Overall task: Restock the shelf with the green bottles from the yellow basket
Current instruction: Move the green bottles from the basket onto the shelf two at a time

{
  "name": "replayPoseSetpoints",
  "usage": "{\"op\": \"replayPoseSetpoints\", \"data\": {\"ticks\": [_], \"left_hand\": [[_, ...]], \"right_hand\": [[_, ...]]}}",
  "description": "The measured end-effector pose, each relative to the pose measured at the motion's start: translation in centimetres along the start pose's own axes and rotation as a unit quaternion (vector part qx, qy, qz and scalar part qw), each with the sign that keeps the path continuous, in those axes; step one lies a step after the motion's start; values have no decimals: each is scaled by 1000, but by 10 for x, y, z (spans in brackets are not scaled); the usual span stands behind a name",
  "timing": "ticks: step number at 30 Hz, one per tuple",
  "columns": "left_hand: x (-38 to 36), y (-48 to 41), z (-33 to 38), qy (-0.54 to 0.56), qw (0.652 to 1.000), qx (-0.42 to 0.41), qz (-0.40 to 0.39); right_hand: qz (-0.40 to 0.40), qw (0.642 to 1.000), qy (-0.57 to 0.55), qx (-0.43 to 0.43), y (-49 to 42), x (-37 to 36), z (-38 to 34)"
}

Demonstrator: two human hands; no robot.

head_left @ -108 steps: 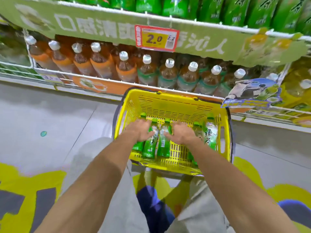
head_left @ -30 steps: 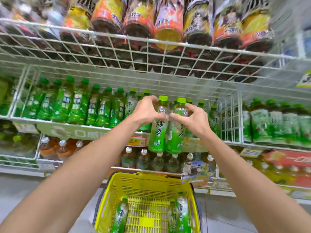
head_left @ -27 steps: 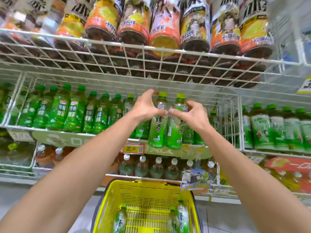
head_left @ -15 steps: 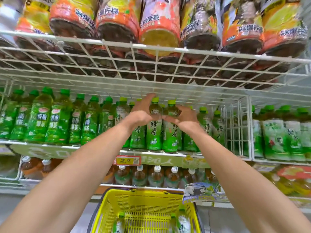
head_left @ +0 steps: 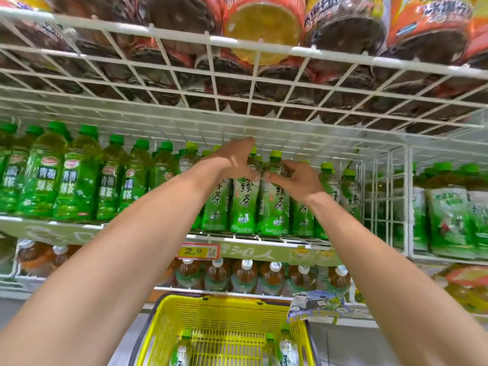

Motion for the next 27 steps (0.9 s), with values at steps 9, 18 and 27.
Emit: {"op": "replayPoseSetpoints", "data": {"ticks": [9, 18, 27], "left_hand": [[-8, -13, -11, -19, 999, 4, -44], [-15, -14, -17, -8, 999, -2, -31], [-17, -4, -16, 0, 1000, -6, -10]], "right_hand": [[23, 1000, 11, 9, -1, -6, 4], [45, 998, 51, 3, -3, -6, -4], [52, 997, 65, -6, -2, -6, -4]]}}
Point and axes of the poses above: each hand's wrist, its own y-axis away from the middle knuckle, its own x-axis out of the back of the hand, z = x × y, the point moved 9 cm from there along -y, towards the middle knuckle, and after that the axes turned 2 degrees about x, right-handed, at the moved point
